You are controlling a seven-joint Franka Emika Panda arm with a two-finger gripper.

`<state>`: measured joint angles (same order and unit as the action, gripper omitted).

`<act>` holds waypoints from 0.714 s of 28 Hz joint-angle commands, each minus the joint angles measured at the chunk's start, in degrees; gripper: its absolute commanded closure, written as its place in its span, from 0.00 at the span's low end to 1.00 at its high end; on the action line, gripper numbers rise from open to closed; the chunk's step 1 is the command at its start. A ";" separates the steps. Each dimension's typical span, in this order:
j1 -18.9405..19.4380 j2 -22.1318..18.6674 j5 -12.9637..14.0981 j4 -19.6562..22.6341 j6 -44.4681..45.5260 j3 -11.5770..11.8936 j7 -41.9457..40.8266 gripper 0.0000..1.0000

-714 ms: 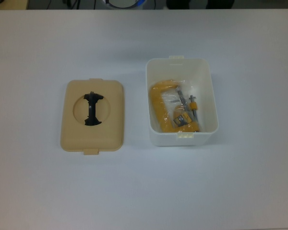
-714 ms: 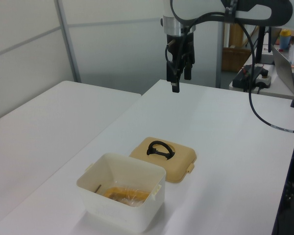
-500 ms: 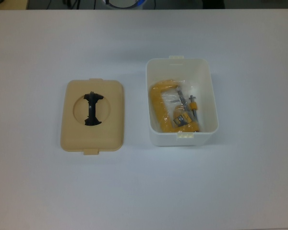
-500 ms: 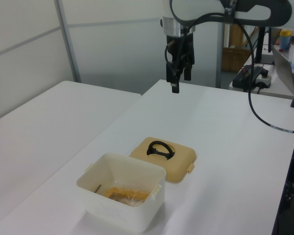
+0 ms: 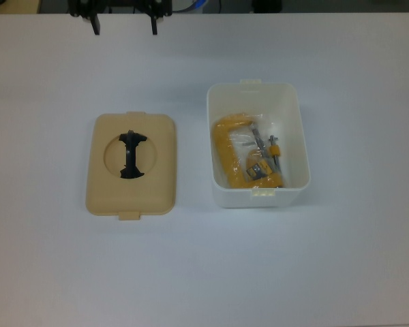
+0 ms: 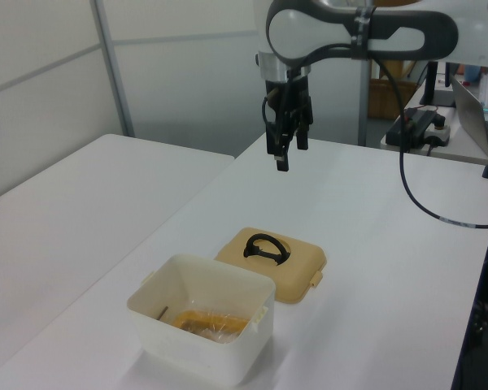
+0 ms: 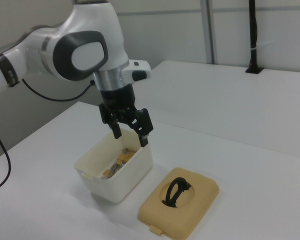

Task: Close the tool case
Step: 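Move the gripper down over the beige lid's black handle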

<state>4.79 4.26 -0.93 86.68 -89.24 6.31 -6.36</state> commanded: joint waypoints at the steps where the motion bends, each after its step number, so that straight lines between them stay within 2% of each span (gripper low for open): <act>1: 0.48 0.13 0.22 3.67 -5.15 0.54 0.65 0.00; 13: 0.40 6.02 0.22 6.30 -12.62 0.72 0.83 0.00; 18: -0.04 10.32 0.05 7.71 -18.24 0.89 0.83 0.00; 20: -2.15 14.71 0.05 8.59 -23.25 0.89 0.83 0.00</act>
<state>4.54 13.36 -0.94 93.40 -105.19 6.52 -6.22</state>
